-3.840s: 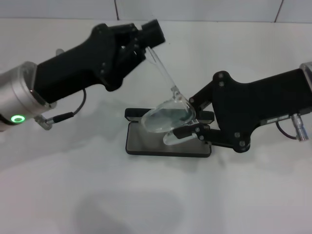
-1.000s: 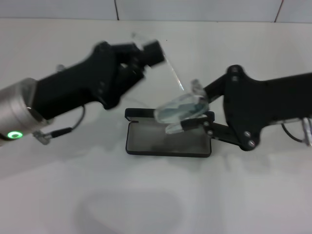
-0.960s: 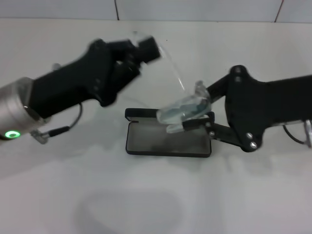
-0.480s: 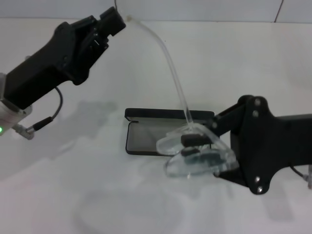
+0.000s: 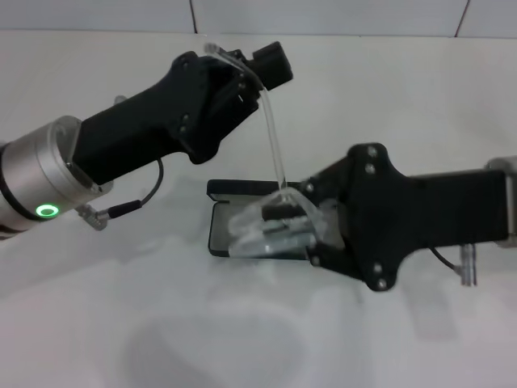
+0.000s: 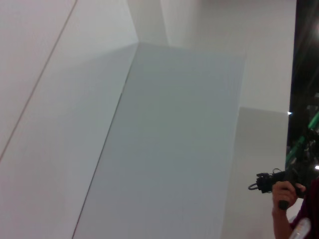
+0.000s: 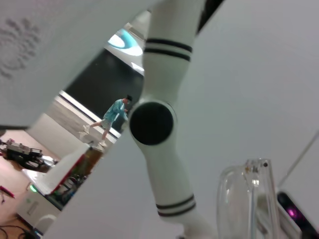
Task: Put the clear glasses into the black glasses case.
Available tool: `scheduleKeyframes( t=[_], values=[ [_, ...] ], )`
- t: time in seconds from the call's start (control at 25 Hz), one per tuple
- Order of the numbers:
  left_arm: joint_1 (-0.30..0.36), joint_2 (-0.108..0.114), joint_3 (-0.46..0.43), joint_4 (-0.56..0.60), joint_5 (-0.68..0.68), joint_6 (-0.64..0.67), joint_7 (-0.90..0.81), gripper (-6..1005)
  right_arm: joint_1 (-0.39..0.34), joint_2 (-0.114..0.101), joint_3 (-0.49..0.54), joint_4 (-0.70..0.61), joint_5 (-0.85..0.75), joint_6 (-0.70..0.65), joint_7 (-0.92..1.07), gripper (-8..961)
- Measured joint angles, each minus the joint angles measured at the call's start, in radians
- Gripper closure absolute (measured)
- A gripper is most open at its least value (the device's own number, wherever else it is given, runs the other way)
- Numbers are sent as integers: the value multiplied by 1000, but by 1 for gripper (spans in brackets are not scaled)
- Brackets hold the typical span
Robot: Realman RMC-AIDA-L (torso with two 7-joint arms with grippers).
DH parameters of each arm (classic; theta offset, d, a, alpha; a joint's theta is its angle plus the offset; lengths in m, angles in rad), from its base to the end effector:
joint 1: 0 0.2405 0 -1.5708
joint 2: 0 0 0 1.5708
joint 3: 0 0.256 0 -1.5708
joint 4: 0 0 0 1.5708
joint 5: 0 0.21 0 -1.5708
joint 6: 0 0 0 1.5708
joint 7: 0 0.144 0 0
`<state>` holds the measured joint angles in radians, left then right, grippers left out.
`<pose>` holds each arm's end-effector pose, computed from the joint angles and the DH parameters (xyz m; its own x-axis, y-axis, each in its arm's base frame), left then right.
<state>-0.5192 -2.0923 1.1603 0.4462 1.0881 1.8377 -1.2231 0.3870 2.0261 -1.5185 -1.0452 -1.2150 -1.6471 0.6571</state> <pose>-0.1781 0.2981 -0.0025 0.3348 0.1753 0.9258 0.2272 -0.9686 0.1013 0.1325 0.2743 -0.0084 0.4670 0.6435 -0.6065 0.5151 -0.7554 -0.4049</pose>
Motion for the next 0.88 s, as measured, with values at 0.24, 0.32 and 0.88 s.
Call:
scheduleKeyframes(
  t=[0.24, 0.32, 0.88],
  values=[
    [4, 1, 2, 0, 1, 5, 6, 935, 7, 0, 1, 31, 2, 59, -2, 840],
    [5, 1, 11, 0, 5, 5, 11, 935, 8, 0, 2, 36, 3, 73, -2, 840],
    [-5, 6, 95, 11, 6, 8, 31, 935, 7, 0, -4, 46, 28, 121, 12, 840]
  ],
)
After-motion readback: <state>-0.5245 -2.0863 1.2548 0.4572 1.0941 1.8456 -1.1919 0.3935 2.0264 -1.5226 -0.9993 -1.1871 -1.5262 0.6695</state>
